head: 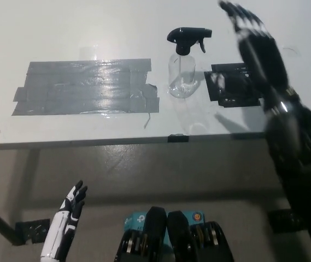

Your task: The robot grabs the black lid of the spray bottle on the desk and places it on the black area of the desk

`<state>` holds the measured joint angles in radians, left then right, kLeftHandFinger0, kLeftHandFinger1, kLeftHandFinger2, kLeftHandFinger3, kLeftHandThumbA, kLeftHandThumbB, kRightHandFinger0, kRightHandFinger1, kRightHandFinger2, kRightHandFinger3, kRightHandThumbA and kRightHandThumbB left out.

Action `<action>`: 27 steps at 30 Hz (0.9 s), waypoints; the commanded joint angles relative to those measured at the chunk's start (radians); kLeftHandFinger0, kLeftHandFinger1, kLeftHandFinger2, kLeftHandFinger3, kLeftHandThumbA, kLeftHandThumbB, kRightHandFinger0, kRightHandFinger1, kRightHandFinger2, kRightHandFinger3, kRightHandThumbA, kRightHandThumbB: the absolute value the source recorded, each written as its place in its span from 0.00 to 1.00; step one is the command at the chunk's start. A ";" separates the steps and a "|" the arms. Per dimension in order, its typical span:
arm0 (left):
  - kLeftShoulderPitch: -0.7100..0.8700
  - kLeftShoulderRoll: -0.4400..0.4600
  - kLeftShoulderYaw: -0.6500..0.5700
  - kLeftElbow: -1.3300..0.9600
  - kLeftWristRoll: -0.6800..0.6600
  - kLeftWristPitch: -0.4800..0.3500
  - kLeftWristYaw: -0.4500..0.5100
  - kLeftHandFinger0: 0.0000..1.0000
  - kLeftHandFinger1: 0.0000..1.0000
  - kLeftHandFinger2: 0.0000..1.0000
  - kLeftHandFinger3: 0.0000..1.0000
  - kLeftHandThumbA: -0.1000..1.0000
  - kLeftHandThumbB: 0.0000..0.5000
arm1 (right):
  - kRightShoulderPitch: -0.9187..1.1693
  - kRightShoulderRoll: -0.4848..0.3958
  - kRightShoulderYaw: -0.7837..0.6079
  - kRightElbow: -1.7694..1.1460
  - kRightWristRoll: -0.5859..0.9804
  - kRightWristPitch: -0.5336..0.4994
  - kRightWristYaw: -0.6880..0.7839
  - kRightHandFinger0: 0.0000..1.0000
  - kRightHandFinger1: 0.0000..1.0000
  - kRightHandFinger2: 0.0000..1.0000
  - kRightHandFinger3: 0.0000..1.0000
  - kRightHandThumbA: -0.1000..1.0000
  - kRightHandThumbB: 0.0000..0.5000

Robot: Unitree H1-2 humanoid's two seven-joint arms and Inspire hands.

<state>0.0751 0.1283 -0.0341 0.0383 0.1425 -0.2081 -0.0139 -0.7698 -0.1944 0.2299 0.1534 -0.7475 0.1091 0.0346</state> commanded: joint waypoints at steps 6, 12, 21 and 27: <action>-0.009 0.017 -0.015 -0.009 0.050 -0.051 0.006 1.00 1.00 1.00 1.00 1.00 0.26 | -0.284 0.018 0.123 0.364 -0.146 0.151 -0.035 1.00 1.00 1.00 1.00 1.00 0.83; -0.013 0.034 -0.034 -0.009 0.099 -0.043 0.002 1.00 1.00 1.00 1.00 1.00 0.25 | -0.365 0.044 0.173 0.544 -0.138 0.134 -0.084 1.00 1.00 1.00 1.00 1.00 0.88; -0.042 0.047 -0.051 0.004 0.157 -0.061 0.027 1.00 1.00 1.00 1.00 1.00 0.13 | -0.443 0.063 0.211 0.733 -0.107 0.108 -0.104 1.00 1.00 1.00 1.00 1.00 0.86; -0.041 0.040 -0.049 -0.001 0.187 -0.055 0.042 1.00 1.00 1.00 1.00 1.00 0.08 | -0.461 0.068 0.223 0.781 -0.099 0.100 -0.120 1.00 1.00 1.00 1.00 1.00 0.83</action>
<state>0.0386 0.1618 -0.0826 0.0425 0.2868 -0.2261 -0.0078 -1.1434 -0.1355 0.4421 0.9212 -0.8509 0.2234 -0.0330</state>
